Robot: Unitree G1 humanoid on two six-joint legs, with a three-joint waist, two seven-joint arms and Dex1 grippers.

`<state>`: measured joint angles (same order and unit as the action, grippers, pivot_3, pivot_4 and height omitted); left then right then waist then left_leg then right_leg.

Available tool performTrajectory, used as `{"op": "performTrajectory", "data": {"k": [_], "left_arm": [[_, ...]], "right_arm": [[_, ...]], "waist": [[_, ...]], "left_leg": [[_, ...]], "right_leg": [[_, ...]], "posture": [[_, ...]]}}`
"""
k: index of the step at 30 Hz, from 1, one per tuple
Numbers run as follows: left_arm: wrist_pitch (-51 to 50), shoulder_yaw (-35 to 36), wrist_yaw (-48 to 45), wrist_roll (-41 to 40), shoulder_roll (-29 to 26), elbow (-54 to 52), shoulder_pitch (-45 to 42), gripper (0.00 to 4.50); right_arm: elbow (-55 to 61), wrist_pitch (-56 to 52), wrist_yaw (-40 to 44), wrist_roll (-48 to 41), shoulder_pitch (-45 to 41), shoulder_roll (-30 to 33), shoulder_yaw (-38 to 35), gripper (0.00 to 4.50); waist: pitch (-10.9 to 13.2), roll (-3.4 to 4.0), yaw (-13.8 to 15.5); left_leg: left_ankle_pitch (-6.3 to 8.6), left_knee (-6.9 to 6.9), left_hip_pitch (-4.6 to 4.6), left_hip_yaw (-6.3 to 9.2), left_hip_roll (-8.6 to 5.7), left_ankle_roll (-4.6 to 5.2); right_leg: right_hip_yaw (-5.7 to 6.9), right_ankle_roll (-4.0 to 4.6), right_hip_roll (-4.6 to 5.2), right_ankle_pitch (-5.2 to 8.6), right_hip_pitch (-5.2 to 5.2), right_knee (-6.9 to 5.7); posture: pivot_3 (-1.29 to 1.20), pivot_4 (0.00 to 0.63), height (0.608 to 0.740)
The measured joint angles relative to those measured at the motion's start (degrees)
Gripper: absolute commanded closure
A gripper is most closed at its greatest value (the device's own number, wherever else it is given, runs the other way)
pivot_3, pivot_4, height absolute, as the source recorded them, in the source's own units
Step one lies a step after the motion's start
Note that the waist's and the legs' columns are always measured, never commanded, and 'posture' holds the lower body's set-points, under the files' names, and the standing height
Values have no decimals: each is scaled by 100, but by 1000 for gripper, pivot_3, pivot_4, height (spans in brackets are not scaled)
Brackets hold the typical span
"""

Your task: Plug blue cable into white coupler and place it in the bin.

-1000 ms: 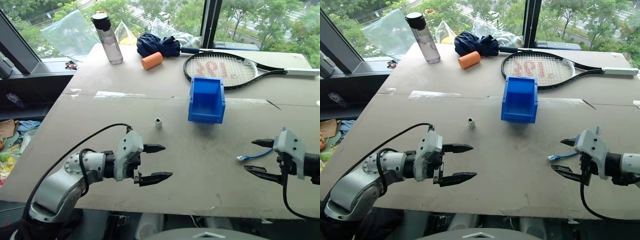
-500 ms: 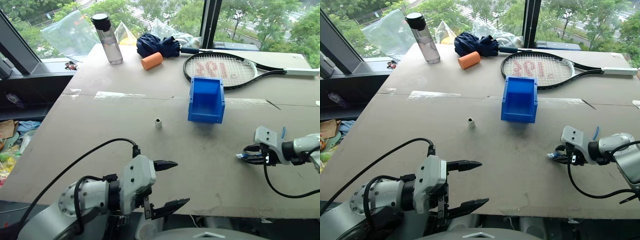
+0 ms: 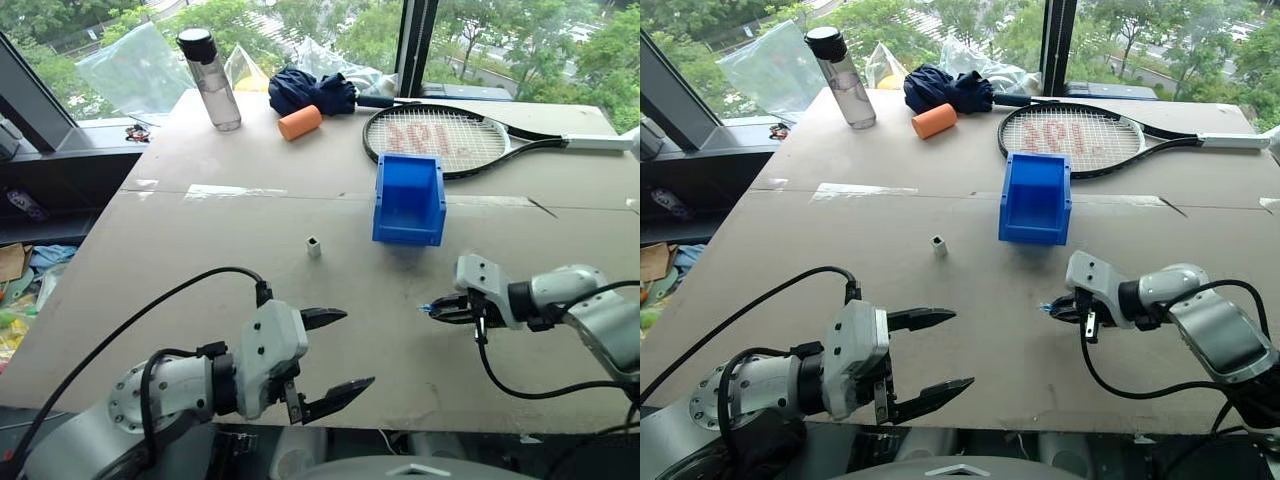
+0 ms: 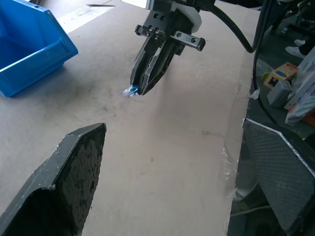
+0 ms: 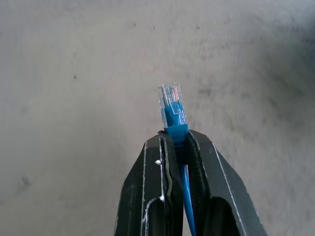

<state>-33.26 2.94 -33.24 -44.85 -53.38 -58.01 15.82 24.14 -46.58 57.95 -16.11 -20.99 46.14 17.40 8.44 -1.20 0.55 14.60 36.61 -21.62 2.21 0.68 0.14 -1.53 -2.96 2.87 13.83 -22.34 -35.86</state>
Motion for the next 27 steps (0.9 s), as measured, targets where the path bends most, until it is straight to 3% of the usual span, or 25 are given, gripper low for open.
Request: {"op": "performTrajectory", "data": {"k": [6, 10, 15, 21, 27], "left_arm": [[-246, 162, 8, 97, -148, 162, -340, 0], [-353, -482, -428, 580, 192, 2176, -2512, 0], [-186, -1146, -999, 1195, 487, 3467, -3054, 0], [427, -1506, -1725, 1796, 875, 4614, -3265, 0], [1031, -1787, -2253, 2303, 1350, 5122, -3462, 0]], "right_arm": [[-707, -167, -395, 674, -998, -736, 1114, 4491], [-1202, 94, -423, 909, -1220, -931, 1259, 3118], [-1041, 244, -659, 882, -823, -933, 783, 869], [269, 710, -827, 445, 757, -639, -447, 869], [1785, 1477, -896, -224, 3285, -747, -2062, 869]], "waist": [[2, 3, 27], [-10, -3, 22], [-14, -7, -99], [-12, -6, -54], [-14, -4, 5]], "left_leg": [[0, 1, -4, 5, -8, 0], [-1, 28, -4, 29, -7, -1], [6, 14, -16, 22, -10, 10], [7, -4, -33, 49, -8, 11], [7, 12, -12, 52, -9, 12]], "right_leg": [[3, 2, 4, 0, -2, 1], [29, 3, -10, -2, 15, -5], [15, -24, -3, -17, 1, -1], [41, -26, -3, -15, -17, -7], [44, -27, -3, -11, 17, -4]], "posture": [[0, 150, 740], [0, 150, 740], [0, 150, 740], [0, 150, 740], [0, 150, 740]]}}
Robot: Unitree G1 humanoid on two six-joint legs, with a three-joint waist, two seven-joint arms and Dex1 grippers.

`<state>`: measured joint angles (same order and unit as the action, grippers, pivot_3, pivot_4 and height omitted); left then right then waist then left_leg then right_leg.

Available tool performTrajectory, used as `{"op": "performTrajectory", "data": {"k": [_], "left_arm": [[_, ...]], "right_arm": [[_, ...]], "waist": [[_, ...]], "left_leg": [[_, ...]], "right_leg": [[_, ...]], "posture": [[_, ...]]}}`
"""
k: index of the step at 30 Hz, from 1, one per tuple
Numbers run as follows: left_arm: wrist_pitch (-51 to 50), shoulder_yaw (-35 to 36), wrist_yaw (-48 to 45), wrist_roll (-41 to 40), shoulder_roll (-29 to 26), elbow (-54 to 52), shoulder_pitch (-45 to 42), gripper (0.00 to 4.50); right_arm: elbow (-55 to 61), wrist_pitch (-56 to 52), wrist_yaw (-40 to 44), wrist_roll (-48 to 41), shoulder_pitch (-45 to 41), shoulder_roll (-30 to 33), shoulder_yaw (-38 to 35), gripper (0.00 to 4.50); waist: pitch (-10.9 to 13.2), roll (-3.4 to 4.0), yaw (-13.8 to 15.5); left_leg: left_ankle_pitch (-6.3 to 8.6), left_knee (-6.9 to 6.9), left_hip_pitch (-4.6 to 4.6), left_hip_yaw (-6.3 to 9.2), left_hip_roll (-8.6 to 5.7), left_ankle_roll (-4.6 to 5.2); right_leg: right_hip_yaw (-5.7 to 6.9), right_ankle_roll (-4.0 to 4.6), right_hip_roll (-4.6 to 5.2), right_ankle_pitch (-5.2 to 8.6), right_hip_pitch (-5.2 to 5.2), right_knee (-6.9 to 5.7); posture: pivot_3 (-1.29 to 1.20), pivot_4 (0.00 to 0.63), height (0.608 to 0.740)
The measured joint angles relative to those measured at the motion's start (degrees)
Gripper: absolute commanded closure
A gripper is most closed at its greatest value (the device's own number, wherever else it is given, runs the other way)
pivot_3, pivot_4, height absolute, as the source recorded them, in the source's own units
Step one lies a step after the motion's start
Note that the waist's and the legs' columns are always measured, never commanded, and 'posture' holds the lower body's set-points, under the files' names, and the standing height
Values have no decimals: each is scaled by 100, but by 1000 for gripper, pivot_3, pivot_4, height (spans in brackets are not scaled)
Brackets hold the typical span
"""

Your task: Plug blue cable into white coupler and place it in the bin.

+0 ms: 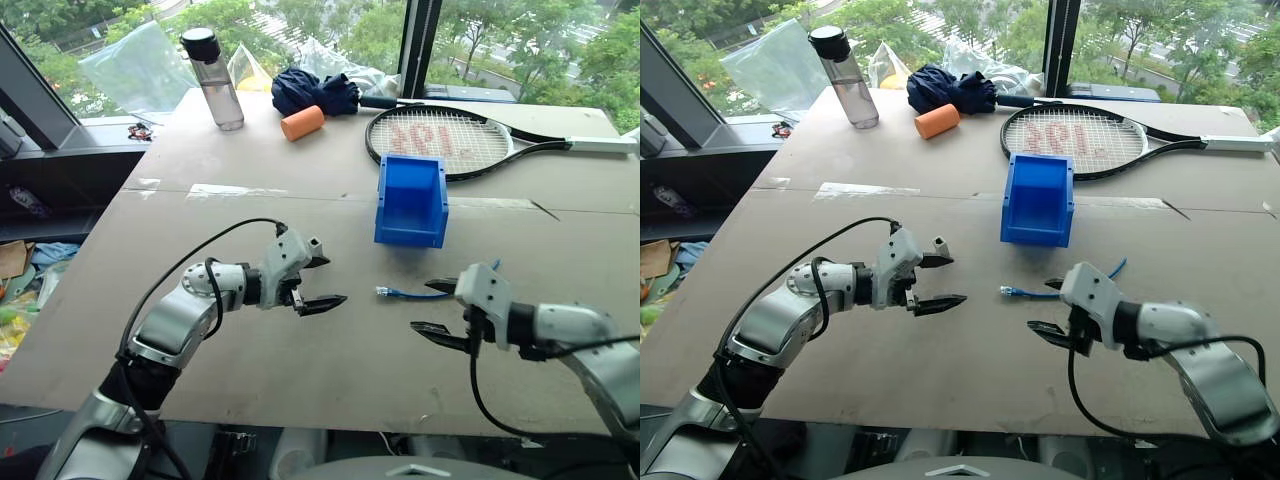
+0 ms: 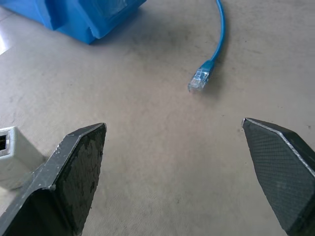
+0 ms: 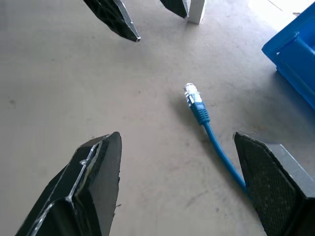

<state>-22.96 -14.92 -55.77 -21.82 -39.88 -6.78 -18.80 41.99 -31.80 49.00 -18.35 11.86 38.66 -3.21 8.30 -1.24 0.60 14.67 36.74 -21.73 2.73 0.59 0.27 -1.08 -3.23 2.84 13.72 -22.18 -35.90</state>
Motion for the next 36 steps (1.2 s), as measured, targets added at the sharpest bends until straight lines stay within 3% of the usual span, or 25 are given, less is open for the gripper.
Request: {"op": "performTrajectory", "data": {"k": [3, 7, 15, 18, 26, 29, 31, 33, 36], "left_arm": [[249, -234, -211, 256, 224, 220, -163, 0], [512, -553, -410, 603, 573, 636, -491, 0], [608, -933, -490, 1216, 1289, 1477, -1233, 0], [695, -1130, -634, 1440, 1452, 1749, -1393, 773], [1077, -1300, -1001, 1890, 1494, 2163, -1796, 4370], [1004, -1207, -1240, 1793, 1479, 2153, -1773, 4456], [417, -1066, -1565, 1306, 1495, 2022, -1595, 4456], [-657, -753, -1891, 466, 1515, 1737, -1421, 4456], [-1904, -215, -1932, -438, 1512, 1265, -1520, 4456]], "right_arm": [[170, 358, -108, -5, 993, -175, -531, 869], [299, 627, -330, -4, 1712, -444, -851, 869], [555, 569, -891, 86, 2029, -663, -705, 869], [685, 308, -1111, 51, 2118, -699, -656, 800], [946, -31, -1661, 34, 2345, -865, -480, 800], [922, -300, -1896, 83, 2183, -884, -266, 800], [916, -525, -2021, -204, 1975, -1199, -228, 800], [914, -887, -2257, -1047, 1649, -1846, -228, 800], [940, -1462, -2637, -2274, 1259, -2150, -290, 800]], "waist": [[-2, 0, 16], [-3, -2, 5], [-5, 2, 8], [-5, 2, 11], [-20, 6, 10], [-22, 9, 8], [-23, 12, -7], [-18, 13, -28], [-15, 17, -33]], "left_leg": [[0, 13, -1, -2, -1, 0], [0, 24, -2, -4, 0, 0], [0, 28, -5, 1, -1, 0], [0, 30, -8, 1, -2, 0], [1, 31, -9, 4, -3, 1], [1, 31, -9, 5, -2, 1], [1, 31, -10, 6, 0, 2], [1, 34, -16, 22, 7, 2], [1, 37, -16, 56, 5, 2]], "right_leg": [[-1, -1, 1, 0, 3, -1], [-4, -1, -1, 0, 6, -2], [-1, -15, -2, 9, 6, -5], [-2, -2, -1, 1, 6, -4], [0, -11, 0, 12, 6, -2], [1, -9, -1, 12, 6, -2], [1, -3, -1, 9, 6, -4], [15, 1, -4, 4, 4, -7], [17, -4, 0, 10, 6, -10]], "posture": [[0, 150, 740], [0, 150, 740], [0, 150, 740], [0, 150, 740], [0, 150, 740], [0, 150, 740], [0, 150, 740], [0, 150, 740], [0, 150, 740]]}}
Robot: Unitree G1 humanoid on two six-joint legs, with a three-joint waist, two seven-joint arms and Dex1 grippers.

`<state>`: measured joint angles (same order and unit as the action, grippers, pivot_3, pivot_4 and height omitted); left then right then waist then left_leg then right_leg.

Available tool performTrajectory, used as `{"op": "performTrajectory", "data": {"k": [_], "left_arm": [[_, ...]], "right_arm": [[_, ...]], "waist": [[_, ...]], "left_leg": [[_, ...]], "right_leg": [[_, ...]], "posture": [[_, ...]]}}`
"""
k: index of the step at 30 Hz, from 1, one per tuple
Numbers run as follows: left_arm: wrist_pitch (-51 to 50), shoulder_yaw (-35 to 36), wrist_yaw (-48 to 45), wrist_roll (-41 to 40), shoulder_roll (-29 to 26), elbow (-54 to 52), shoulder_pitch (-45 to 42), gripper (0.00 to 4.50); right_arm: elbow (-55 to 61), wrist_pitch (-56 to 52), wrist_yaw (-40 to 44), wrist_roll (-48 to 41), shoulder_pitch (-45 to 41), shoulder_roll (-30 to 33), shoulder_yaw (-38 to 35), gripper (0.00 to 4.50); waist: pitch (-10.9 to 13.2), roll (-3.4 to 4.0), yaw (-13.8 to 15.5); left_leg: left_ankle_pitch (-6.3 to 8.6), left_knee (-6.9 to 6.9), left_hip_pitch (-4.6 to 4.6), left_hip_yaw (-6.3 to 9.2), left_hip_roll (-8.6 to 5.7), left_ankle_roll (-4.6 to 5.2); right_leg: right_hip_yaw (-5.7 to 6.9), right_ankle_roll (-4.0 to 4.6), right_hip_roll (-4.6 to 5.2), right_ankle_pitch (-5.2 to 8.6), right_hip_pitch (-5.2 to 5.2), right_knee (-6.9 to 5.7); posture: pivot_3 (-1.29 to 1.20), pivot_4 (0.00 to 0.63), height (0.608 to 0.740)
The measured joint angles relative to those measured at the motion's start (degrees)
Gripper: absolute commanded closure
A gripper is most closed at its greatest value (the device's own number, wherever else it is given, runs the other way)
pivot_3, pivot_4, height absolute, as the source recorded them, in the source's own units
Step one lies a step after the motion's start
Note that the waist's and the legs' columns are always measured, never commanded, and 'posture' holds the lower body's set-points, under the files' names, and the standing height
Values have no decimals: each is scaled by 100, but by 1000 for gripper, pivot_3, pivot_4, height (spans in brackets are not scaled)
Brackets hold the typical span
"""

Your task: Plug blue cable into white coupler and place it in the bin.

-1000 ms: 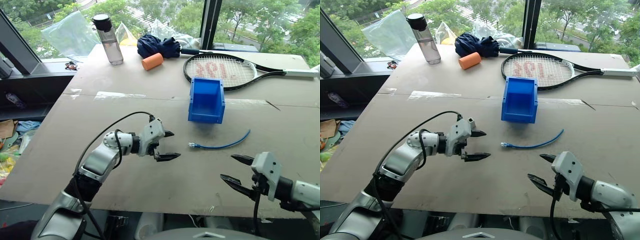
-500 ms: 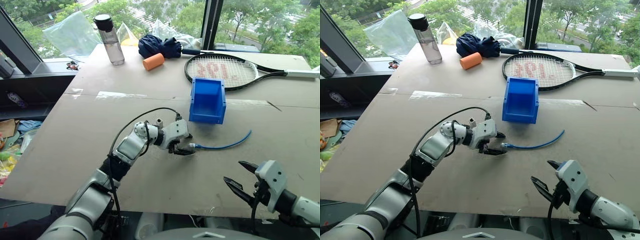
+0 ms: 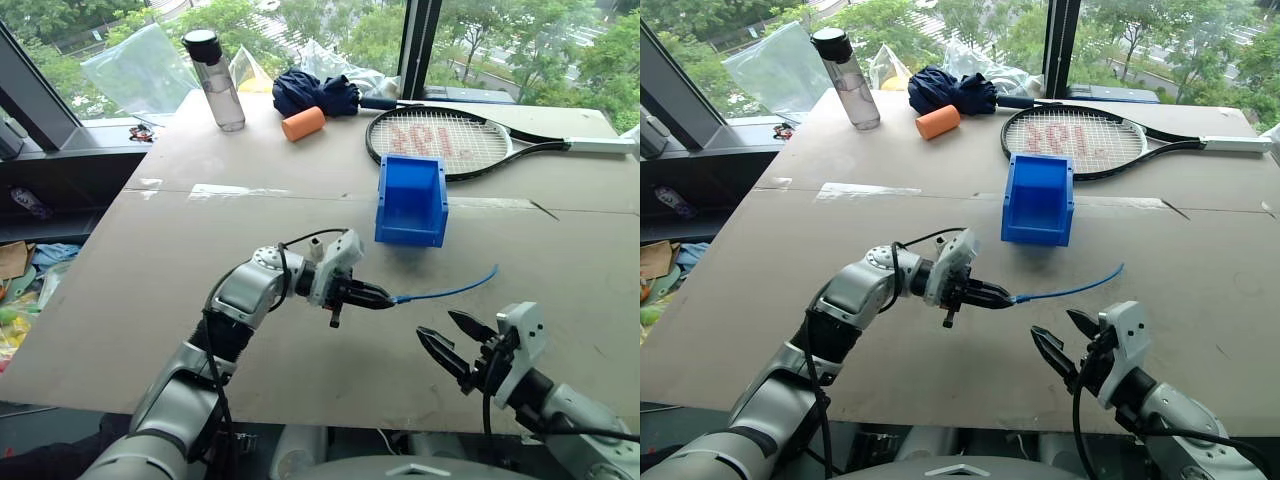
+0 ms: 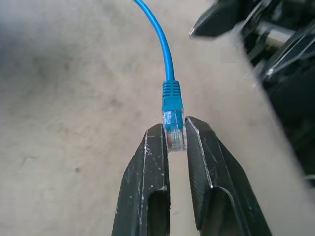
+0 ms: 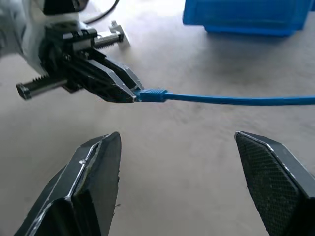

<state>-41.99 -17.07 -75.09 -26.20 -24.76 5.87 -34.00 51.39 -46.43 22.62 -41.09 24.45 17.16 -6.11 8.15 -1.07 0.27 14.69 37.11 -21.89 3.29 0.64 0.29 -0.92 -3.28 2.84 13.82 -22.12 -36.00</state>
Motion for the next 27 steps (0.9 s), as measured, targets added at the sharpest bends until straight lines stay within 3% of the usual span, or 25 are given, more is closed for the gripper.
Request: {"op": "performTrajectory", "data": {"k": [3, 8, 13, 17, 20, 22, 25, 27], "left_arm": [[-1177, 557, 100, -848, -28, -396, -147, 4456], [-2321, 1090, 457, -1852, 61, -801, -178, 4456], [-2656, 1276, 731, -2281, 73, -1048, -166, 4456], [-2889, 1472, 992, -2648, 156, -1211, -161, 4500], [-2935, 1481, 1184, -2709, 156, -1214, -120, 4500], [-2944, 1490, 1232, -2782, 154, -1215, -74, 4500], [-2879, 1482, 1281, -2796, 124, -1296, 12, 4500], [-2685, 1457, 1297, -2745, 118, -1394, 81, 3545]], "right_arm": [[11, -353, -640, -1584, -414, -57, -139, 800], [-248, -188, -1505, -3468, -1400, 269, -321, 800], [-544, 98, -2088, -4451, -1928, 525, -306, 800], [-608, 248, -2284, -4820, -2057, 755, -129, 2525], [-616, 366, -2295, -4967, -2058, 865, -31, 4158], [-616, 437, -2281, -5007, -2053, 952, 13, 4424], [-617, 542, -2254, -5022, -2002, 1008, 106, 4424], [-617, 621, -2246, -5034, -1983, 1057, 137, 4500]], "waist": [[0, 0, -13], [2, 2, -93], [3, 4, -101], [3, 4, -99], [3, 5, -101], [3, 4, -101], [3, 5, -98], [3, 4, -98]], "left_leg": [[0, 1, 4, 4, -5, 0], [0, -2, 9, 7, -6, 0], [0, -6, 10, 6, -6, 0], [0, -6, 9, 5, -6, 0], [0, -6, 10, 2, -6, 0], [0, -6, 10, 1, -6, 0], [0, -6, 9, 0, -6, 0], [0, -6, 10, 1, -6, 0]], "right_leg": [[1, 3, 2, -8, 8, 1], [4, 1, 0, -9, 10, 0], [4, 2, -2, -9, 9, -1], [3, 2, -1, -9, 9, 1], [1, 3, -3, -8, 9, 1], [1, 2, -3, -8, 9, 1], [2, 3, -2, -8, 9, 1], [-1, 4, -2, -8, 9, 1]], "posture": [[0, 150, 740], [0, 150, 740], [0, 150, 740], [0, 150, 740], [0, 150, 740], [0, 150, 740], [0, 150, 740], [0, 150, 740]]}}
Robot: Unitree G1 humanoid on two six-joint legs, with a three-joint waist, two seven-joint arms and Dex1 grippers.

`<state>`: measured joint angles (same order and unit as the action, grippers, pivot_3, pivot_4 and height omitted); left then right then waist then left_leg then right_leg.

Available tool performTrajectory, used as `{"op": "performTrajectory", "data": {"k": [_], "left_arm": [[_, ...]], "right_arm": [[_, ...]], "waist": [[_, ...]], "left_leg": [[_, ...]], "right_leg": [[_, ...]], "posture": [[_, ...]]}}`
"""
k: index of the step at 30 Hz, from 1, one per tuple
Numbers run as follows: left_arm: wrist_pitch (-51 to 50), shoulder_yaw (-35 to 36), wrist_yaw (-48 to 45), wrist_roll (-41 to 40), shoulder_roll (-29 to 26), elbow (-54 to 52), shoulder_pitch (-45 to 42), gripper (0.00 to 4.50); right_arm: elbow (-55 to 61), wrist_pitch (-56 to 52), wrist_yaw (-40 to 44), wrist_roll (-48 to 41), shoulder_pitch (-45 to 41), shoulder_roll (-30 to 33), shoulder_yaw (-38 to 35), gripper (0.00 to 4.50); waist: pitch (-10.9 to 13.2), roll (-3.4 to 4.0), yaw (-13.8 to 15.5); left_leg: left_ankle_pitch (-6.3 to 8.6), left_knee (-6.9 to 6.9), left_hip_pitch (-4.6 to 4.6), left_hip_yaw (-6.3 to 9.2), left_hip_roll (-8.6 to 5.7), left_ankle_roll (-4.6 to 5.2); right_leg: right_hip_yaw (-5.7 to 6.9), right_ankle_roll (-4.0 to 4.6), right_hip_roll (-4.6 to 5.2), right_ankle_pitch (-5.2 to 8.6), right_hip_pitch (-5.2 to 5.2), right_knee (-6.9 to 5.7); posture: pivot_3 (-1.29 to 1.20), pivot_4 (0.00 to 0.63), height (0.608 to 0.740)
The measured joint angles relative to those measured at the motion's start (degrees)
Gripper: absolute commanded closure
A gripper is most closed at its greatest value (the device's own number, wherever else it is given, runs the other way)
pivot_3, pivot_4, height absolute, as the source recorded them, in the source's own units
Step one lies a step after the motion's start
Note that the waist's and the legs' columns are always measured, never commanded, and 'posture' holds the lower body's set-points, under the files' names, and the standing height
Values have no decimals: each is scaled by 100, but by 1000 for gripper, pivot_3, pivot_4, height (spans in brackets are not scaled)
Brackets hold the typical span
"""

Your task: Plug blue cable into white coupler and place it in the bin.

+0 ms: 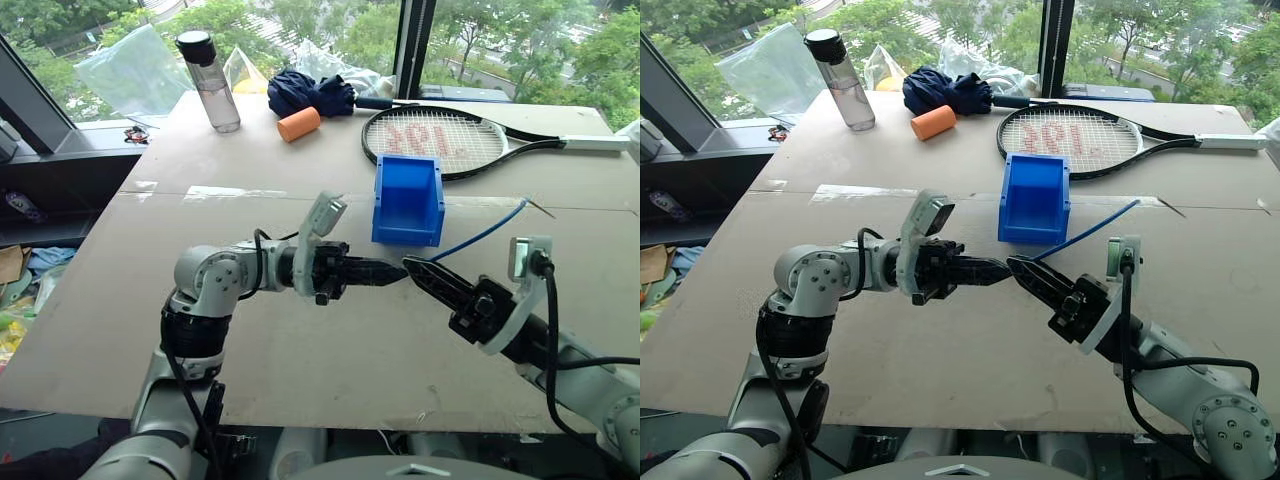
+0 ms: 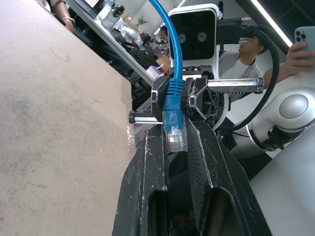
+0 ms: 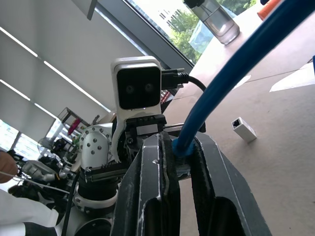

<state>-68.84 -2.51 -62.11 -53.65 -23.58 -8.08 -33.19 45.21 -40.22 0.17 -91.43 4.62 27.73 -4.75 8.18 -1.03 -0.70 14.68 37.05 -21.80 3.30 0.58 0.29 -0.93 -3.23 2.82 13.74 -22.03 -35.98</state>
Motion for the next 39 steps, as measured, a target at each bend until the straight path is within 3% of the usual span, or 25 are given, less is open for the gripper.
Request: {"op": "performTrajectory", "data": {"k": [1, 4, 8, 16, 23, 26, 27, 28, 29, 30, 31, 33, 39], "left_arm": [[190, -25, 27, 97, -9, -40, 22, 3412], [774, 37, 241, 450, -181, -160, 209, 2241], [1937, 268, 613, 1376, -753, -236, 786, 221], [4086, 216, 1529, 3379, -1078, 803, 1013, 102], [4823, -299, 1806, 4032, -489, 1572, 1084, 102], [5171, -434, 1809, 4273, -420, 1903, 1013, 1211], [5260, -433, 1797, 4324, -420, 2022, 956, 1912], [5303, -432, 1794, 4341, -421, 2067, 938, 1912], [5378, -430, 1778, 4363, -420, 2157, 896, 2493], [5492, -428, 1725, 4382, -407, 2284, 848, 2696], [5566, -428, 1681, 4392, -399, 2361, 818, 3270], [5708, -427, 1510, 4386, -365, 2536, 732, 4003], [5925, -790, 336, 4229, -288, 2528, 690, 3967]], "right_arm": [[-6, 42, -2, 5, 7, 16, 21, 4500], [-18, 73, -3, 63, 108, 49, 50, 4500], [-27, 206, 44, 186, 239, 46, 52, 4500], [-236, 304, 199, 539, 133, -60, 265, 4500], [-375, 292, 319, 784, -22, 62, 279, 4500], [-358, 296, 319, 865, 61, 128, 263, 4500], [-351, 298, 322, 934, 87, 132, 263, 4500], [-349, 298, 324, 963, 95, 132, 263, 4500], [-345, 305, 333, 1051, 117, 132, 263, 4500], [-333, 324, 376, 1219, 122, 130, 263, 4500], [-327, 357, 414, 1353, 121, 128, 264, 4500], [-318, 417, 535, 1754, 88, 140, 296, 4500], [-380, 421, 1152, 2955, -482, 406, 758, 4500]], "waist": [[0, 0, 5], [0, 0, 2], [0, 3, -12], [-1, 1, 93], [-1, -1, 132], [-1, -1, 132], [-2, -1, 133], [-2, -1, 133], [-2, -1, 133], [-2, -1, 135], [-2, -1, 136], [-2, -2, 140], [-2, -1, 123]], "left_leg": [[0, 0, 0, -1, 0, 0], [0, -6, 3, -1, 1, 0], [0, -23, 7, -8, 2, 0], [0, -20, 1, -24, -5, 0], [0, -19, -1, -37, -7, 0], [0, -19, -1, -42, -6, 0], [0, -19, -1, -44, -6, 0], [0, -19, -1, -44, -6, 0], [0, -19, 0, -44, -6, 0], [0, -19, -1, -45, -6, 0], [0, -18, -1, -45, -6, 0], [0, -18, -2, -46, -7, 0], [0, -16, -2, -48, -6, 0]], "right_leg": [[0, 4, 0, 2, 0, 1], [-4, 6, 0, 3, -1, 2], [-15, 8, -1, 3, -12, 2], [-22, 8, 10, 3, -12, 12], [-20, 0, 12, -2, -13, 11], [-18, 0, 11, -2, -13, 9], [-15, 0, 11, -2, -12, 8], [-15, 0, 10, -2, -12, 8], [-16, 0, 11, -3, -12, 8], [-16, -1, 11, -2, -12, 8], [-16, -1, 11, -2, -11, 8], [-14, -1, 11, -3, -11, 9], [-13, 0, 8, -3, -12, 8]], "posture": [[0, 150, 740], [0, 150, 740], [0, 150, 740], [0, 150, 740], [0, 150, 740], [0, 150, 740], [0, 150, 740], [0, 150, 740], [0, 150, 740], [0, 150, 740], [0, 150, 740], [0, 150, 740], [0, 150, 740]]}}
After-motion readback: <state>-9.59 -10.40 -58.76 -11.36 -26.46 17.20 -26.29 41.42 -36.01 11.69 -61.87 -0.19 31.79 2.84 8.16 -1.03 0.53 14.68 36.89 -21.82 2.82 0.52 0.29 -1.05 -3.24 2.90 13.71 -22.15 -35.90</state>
